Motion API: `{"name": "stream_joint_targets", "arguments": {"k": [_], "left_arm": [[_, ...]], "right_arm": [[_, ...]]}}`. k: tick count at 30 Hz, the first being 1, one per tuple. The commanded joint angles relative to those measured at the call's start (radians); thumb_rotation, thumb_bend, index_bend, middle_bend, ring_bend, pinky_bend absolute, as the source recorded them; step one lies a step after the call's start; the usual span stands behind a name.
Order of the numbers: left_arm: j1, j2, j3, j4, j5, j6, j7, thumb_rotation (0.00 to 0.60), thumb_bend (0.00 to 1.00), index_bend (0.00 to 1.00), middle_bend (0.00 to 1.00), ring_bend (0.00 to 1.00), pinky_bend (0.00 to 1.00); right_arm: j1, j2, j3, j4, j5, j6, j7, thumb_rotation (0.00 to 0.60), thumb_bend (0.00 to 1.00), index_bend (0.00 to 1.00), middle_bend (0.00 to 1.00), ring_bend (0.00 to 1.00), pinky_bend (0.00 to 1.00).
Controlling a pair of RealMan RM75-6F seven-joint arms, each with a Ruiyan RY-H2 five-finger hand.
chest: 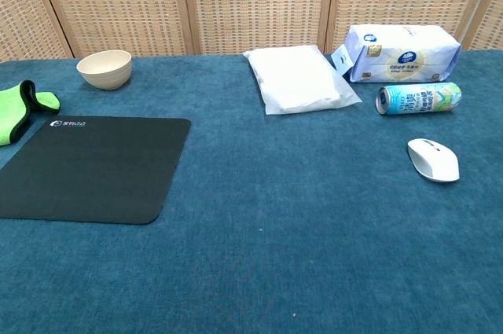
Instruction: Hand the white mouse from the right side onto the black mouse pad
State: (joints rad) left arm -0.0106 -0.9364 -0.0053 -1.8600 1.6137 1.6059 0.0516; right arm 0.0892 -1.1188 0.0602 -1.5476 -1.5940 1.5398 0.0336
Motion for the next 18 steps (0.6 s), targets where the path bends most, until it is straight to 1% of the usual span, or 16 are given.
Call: {"name": "stream_joint_targets", "arguments": {"k": [1, 10, 14, 18], "left_arm": [[-0.001, 0.001, -0.001, -0.001, -0.003, -0.004, 0.000, 0.600, 0.03, 0.00, 0.00, 0.00, 0.00], [-0.005, 0.002, -0.006, -0.004, -0.015, -0.014, 0.002, 0.600, 0.03, 0.00, 0.00, 0.00, 0.00], [-0.011, -0.001, -0.011, -0.005, -0.028, -0.026, 0.010, 0.600, 0.03, 0.00, 0.00, 0.00, 0.00], [-0.021, -0.004, -0.019, -0.009, -0.054, -0.048, 0.021, 0.600, 0.03, 0.00, 0.00, 0.00, 0.00]], "right_arm": [[0.000, -0.001, -0.001, 0.001, 0.001, -0.002, -0.002, 0.600, 0.00, 0.00, 0.00, 0.00, 0.00], [0.014, -0.008, -0.007, -0.001, -0.005, -0.026, -0.012, 0.600, 0.00, 0.00, 0.00, 0.00, 0.00], [0.047, -0.020, -0.005, 0.011, -0.010, -0.075, -0.042, 0.600, 0.00, 0.00, 0.00, 0.00, 0.00], [0.104, -0.043, 0.009, 0.053, 0.001, -0.158, -0.096, 0.600, 0.00, 0.00, 0.00, 0.00, 0.00]]}}
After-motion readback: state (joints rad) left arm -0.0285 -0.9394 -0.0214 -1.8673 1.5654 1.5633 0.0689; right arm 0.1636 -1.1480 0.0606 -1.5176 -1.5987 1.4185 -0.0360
